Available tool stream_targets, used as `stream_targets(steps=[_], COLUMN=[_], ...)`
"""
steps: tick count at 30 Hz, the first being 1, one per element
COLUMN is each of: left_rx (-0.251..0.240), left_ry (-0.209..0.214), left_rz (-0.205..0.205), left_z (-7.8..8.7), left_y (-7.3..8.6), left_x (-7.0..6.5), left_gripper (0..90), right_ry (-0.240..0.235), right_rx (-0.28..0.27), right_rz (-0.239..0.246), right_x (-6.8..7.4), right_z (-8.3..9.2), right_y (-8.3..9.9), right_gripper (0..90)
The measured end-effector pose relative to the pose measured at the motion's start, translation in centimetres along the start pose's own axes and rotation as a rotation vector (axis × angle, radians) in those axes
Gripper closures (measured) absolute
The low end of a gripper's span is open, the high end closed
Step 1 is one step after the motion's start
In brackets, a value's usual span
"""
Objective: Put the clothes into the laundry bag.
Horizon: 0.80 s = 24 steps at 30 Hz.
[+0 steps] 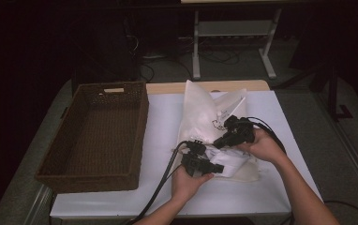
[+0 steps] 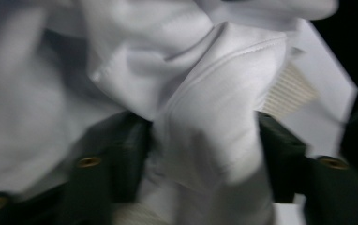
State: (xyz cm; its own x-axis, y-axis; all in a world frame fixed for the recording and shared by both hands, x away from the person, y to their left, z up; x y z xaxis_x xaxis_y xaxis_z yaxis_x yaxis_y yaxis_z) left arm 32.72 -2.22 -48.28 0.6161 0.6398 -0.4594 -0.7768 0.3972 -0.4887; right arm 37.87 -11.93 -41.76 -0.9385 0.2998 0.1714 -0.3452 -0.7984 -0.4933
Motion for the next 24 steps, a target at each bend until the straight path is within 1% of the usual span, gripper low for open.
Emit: stream_targets(steps=[1, 2, 3, 4, 5, 6, 7, 9, 12, 14, 16, 19, 20, 21, 22, 23, 24], left_rx=[-0.003, -0.003, -0.015, -0.025, -0.032, -0.049, -0.059, -0.079, -0.116, -0.149, -0.182, -0.256, -0.277, -0.29, -0.284, -0.278, -0.284], left_ry=[-0.022, -0.022, -0.039, -0.042, -0.037, -0.027, -0.027, -0.03, -0.013, -0.005, -0.012, -0.01, -0.015, -0.028, -0.024, -0.009, -0.009], left_rz=[-0.013, -0.013, -0.024, -0.023, -0.011, 0.006, 0.004, 0.007, 0.038, 0.053, 0.059, 0.1, 0.103, 0.098, 0.111, 0.137, 0.149], left_z=[-0.1, -0.1, -0.3, -0.3, -0.4, -0.4, -0.3, -0.2, 0.2, 0.7, 1.3, 2.1, 2.2, 2.1, 1.8, 1.5, 1.2], left_y=[-0.1, -0.1, -0.4, -0.6, -0.8, -1.1, -1.2, -1.4, -2.1, -2.7, -3.3, -3.8, -3.9, -3.9, -3.9, -4.0, -4.1], left_x=[0.1, 0.1, 0.3, 0.4, 0.6, 0.6, 0.7, 0.7, 0.7, 0.7, 0.6, 0.6, 0.7, 0.9, 1.3, 1.6, 1.9], left_gripper=[51.3, 58.3, 58.3, 72.1, 76.0, 78.3, 80.1, 80.8, 81.3, 82.0, 82.5, 82.9, 82.8, 82.8, 82.7, 82.7, 82.6], right_ry=[-0.001, -0.001, 0.0, -0.001, 0.0, 0.001, 0.002, 0.0, -0.007, -0.013, -0.013, -0.028, -0.037, -0.043, -0.045, -0.043, -0.039], right_rx=[-0.002, -0.002, -0.005, -0.005, -0.006, -0.006, -0.005, -0.016, -0.025, -0.032, -0.036, -0.073, -0.096, -0.107, -0.119, -0.113, -0.097], right_rz=[0.001, 0.001, 0.008, 0.007, 0.011, 0.012, 0.011, 0.012, 0.022, 0.027, 0.028, 0.028, 0.03, 0.036, 0.039, 0.035, 0.03], right_x=[0.0, 0.0, 0.0, 0.1, 0.2, 0.3, 0.4, 0.5, 0.8, 1.0, 1.2, 1.4, 1.6, 1.8, 1.9, 1.9, 1.8], right_z=[0.0, 0.0, 0.0, -0.1, -0.1, -0.1, 0.1, 0.4, 0.9, 1.1, 1.3, 2.0, 2.4, 2.7, 2.8, 2.8, 2.6], right_y=[0.0, 0.0, -0.1, -0.2, -0.2, -0.2, -0.1, -0.2, -0.1, -0.2, -0.2, -0.4, -0.6, -0.7, -0.8, -0.7, -0.5], right_gripper=[87.4, 87.4, 87.4, 87.5, 87.5, 87.5, 87.6, 87.7, 87.8, 87.8, 87.8, 88.0, 88.2, 88.2, 88.2, 88.2, 88.2])
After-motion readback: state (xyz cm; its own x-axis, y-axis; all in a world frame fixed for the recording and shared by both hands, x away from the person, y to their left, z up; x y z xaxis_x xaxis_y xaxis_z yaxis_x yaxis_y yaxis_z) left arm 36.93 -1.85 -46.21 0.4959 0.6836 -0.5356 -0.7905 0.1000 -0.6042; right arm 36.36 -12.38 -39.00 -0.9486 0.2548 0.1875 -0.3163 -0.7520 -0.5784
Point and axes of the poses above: each handheld gripper's, and its own axes: z roughly backward along the jaws, y roughly out of its underside, x roughly to its left, the point moved 6 cm from there along -z, roughly forward along the jaws, and after that the axes turned 5 degrees about x, right-handed, at the moved point
